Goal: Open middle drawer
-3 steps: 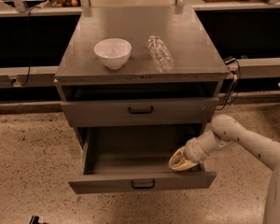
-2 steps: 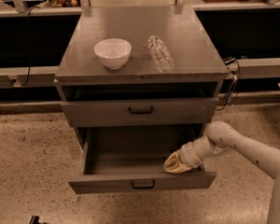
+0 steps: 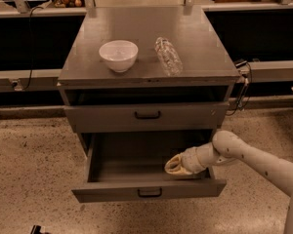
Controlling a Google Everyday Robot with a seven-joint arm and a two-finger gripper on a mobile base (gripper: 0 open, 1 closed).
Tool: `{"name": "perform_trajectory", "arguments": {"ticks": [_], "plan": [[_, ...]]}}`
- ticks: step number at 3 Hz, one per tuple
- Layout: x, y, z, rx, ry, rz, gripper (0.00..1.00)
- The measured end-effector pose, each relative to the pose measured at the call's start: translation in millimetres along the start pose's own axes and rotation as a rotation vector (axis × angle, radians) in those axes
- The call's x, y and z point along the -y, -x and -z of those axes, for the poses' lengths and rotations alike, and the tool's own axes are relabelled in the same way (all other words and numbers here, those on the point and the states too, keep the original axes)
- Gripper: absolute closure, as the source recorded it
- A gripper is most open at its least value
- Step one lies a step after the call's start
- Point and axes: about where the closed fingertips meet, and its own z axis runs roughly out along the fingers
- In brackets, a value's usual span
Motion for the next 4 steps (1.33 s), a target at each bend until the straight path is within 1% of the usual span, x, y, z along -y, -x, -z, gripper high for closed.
{"name": "perform_trajectory", "arguments": {"ticks": [1, 2, 3, 4], "plan": [[14, -14, -23, -0.009, 0.031, -0.013, 1.0], [25, -23, -40, -0.024, 0.069, -0.014, 1.0], [26, -25, -50, -0.056, 0.103, -0.001, 1.0], [5, -29, -55, -0.086, 0.153, -0.003, 1.0]]}}
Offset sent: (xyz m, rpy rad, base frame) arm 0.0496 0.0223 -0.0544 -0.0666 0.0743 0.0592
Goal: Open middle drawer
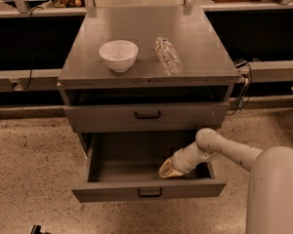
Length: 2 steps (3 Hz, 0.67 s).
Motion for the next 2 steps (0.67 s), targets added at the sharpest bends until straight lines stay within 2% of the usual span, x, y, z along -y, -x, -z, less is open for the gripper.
{"name": "perform_trajectory", "arguments": {"ticks": [1, 2], "plan": [[-30, -11, -7, 0.001, 0.062, -0.033, 1.0], [-49, -18, 0, 0.059, 0.082, -0.059, 1.0]]}}
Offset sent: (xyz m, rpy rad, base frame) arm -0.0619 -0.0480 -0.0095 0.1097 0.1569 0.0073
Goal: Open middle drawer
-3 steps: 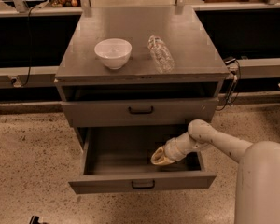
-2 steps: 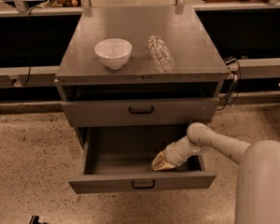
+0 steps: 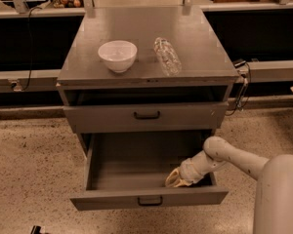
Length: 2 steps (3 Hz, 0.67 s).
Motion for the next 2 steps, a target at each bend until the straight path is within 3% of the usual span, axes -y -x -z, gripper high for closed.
{"name": "perform_trajectory", "arguments": {"ticks": [1, 2], "plan": [[-12, 2, 16, 0.098, 0.006, 0.015, 1.0], [-20, 15, 34, 0.171, 0.012, 0.068, 1.0]]}}
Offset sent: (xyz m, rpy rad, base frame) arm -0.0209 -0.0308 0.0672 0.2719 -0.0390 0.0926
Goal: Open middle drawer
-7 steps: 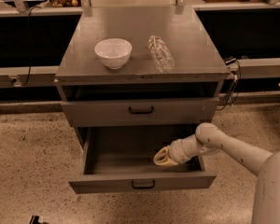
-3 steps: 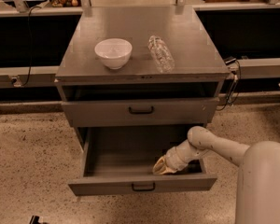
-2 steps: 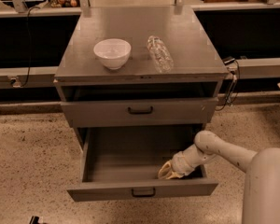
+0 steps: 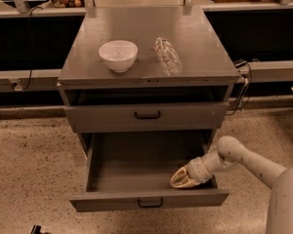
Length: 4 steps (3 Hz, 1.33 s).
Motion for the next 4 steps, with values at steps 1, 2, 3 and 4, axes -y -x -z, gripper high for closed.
{"name": "perform_trajectory", "arguments": {"ticks": [1, 2, 3, 4], "plan": [[-4, 24, 14, 0.036, 0.015, 0.069, 1.0], [-6, 42, 22, 0.046, 0.032, 0.116, 1.0], [-1, 52, 30, 0.085, 0.017, 0.13, 1.0], [5, 62, 47, 0.179, -0.067, 0.132, 1.0]]}}
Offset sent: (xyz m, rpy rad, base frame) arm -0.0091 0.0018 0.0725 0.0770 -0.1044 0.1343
